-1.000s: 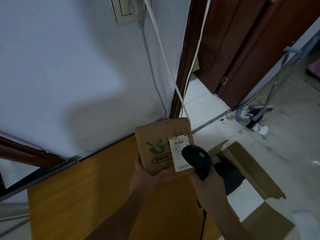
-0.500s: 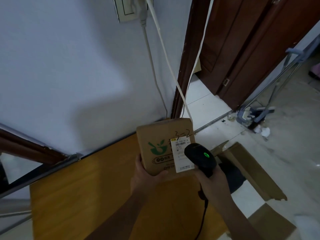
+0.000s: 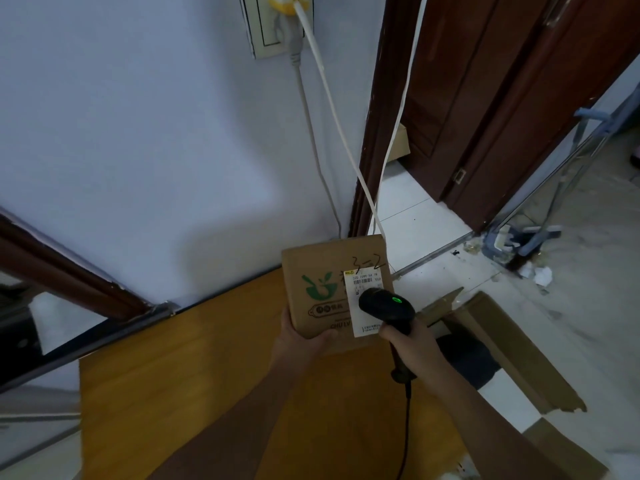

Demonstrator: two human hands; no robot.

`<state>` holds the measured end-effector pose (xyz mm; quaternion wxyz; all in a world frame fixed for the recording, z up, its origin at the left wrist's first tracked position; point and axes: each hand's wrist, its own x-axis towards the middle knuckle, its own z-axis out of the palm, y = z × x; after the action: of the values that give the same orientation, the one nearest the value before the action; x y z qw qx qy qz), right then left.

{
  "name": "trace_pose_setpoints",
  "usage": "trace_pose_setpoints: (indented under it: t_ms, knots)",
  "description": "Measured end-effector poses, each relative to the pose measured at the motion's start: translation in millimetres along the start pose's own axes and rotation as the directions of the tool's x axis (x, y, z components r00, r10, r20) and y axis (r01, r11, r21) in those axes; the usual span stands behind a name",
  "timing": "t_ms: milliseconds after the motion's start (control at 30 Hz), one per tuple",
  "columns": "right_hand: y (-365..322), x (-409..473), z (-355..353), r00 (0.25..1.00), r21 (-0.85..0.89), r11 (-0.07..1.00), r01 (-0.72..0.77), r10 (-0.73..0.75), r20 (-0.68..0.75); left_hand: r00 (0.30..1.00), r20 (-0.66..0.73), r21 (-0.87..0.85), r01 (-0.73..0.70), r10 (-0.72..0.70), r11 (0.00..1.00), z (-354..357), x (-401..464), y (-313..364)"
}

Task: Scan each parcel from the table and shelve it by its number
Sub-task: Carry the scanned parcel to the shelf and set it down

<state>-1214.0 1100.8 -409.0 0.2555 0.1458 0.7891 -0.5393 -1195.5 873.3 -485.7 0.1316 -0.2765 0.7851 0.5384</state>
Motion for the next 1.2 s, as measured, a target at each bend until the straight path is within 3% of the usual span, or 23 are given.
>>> trace_pose_setpoints:
  t_ms: [333, 500, 633, 733, 1200]
  knots:
    - [5, -66, 26, 0.990, -0.110, 0.985, 0.133, -0.137, -0.029, 0.996, -0.078, 0.038, -0.026, 0.029, 0.999, -42, -60, -12]
    - [-2, -117, 53, 0.955, -0.184, 0.951, 0.248, -0.271, -0.116, 0.987, -0.137, 0.032, -0.075, 0.079, 0.997, -75, -110, -31]
    - [-1, -168, 93, 0.953, -0.074, 0.965, 0.253, -0.262, -0.151, 0.976, -0.165, 0.028, -0.138, 0.140, 0.990, -109, -155, -54]
    - [12, -210, 126, 0.946, -0.090, 0.961, 0.261, -0.273, -0.172, 0.975, -0.156, 0.037, -0.157, 0.161, 0.987, -139, -195, -81]
    - [40, -355, 206, 0.932, -0.102, 0.928, 0.359, -0.362, -0.013, 0.929, -0.297, 0.121, -0.192, 0.220, 0.974, -245, -361, -155]
